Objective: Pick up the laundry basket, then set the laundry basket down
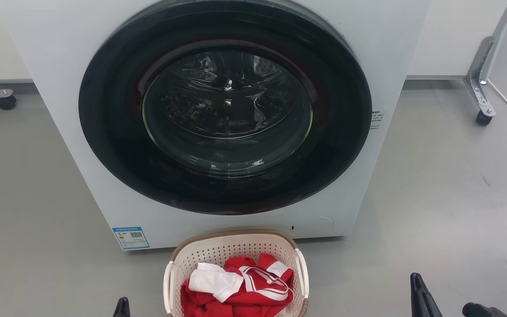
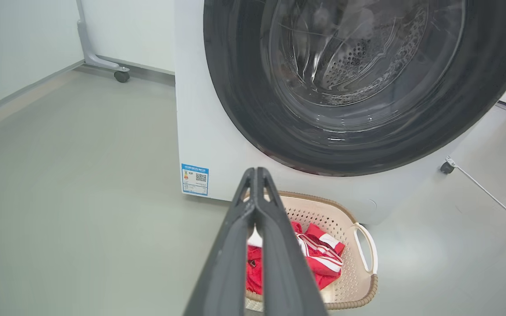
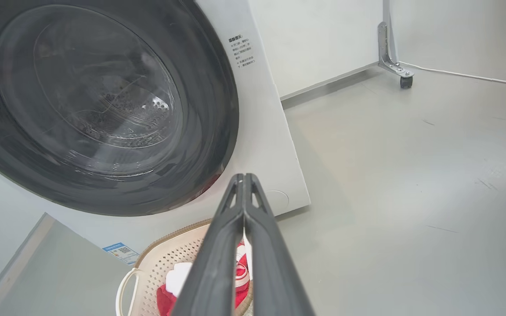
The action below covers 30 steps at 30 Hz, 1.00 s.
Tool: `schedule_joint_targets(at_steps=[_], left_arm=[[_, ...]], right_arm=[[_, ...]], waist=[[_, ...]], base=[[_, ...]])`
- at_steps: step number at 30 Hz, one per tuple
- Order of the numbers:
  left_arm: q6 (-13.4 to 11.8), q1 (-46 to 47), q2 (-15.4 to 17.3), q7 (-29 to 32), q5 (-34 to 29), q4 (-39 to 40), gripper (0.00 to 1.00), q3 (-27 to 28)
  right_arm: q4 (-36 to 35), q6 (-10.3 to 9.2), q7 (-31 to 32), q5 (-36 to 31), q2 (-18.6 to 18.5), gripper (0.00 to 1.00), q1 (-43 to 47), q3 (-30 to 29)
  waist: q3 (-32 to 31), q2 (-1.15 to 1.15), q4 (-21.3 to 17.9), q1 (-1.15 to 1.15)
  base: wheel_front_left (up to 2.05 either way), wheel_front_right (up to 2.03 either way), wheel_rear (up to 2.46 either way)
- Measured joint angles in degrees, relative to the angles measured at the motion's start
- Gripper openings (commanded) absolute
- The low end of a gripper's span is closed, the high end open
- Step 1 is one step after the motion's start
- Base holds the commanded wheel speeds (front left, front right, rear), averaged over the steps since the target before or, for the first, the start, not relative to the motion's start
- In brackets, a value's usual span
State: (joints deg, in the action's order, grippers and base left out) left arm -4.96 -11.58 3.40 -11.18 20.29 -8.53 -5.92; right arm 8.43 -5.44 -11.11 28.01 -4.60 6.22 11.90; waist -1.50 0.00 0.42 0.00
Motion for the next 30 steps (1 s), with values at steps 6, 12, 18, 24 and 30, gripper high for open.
schedule_joint_targets(at_steps=[6,12,18,24,30], left_arm=[[1.02,1.58,-0.04,1.99,7.32,-0.68,0.00,1.27],[1.96,2.81,-0.07,3.32,12.55,-1.47,0.00,1.93],[2.55,3.73,-0.11,4.61,17.61,-2.07,0.00,2.75],[3.98,5.27,-0.16,6.13,23.50,-2.64,0.00,3.74],[4.54,6.01,-0.24,7.43,28.74,-3.37,0.00,4.47]], right_arm=[[1.04,1.26,2.01,6.24,0.16,0.00,-1.14,-1.99],[1.45,2.02,3.08,11.00,0.36,0.00,-2.21,-3.42],[2.10,2.96,4.59,15.70,0.53,0.00,-2.52,-4.83],[2.94,3.97,6.10,20.82,0.71,0.00,-3.52,-6.48],[3.39,4.93,7.37,25.50,0.88,0.00,-4.65,-7.94]], waist=[[0.15,0.00,-0.04,0.00],[0.27,0.00,-0.07,0.00],[0.38,0.00,-0.09,0.00],[0.52,0.00,-0.13,0.00],[0.63,0.00,-0.16,0.00]], base=[[0.00,0.00,0.00],[0.00,0.00,0.00],[0.00,0.00,0.00],[0.00,0.00,0.00],[0.00,0.00,0.00]])
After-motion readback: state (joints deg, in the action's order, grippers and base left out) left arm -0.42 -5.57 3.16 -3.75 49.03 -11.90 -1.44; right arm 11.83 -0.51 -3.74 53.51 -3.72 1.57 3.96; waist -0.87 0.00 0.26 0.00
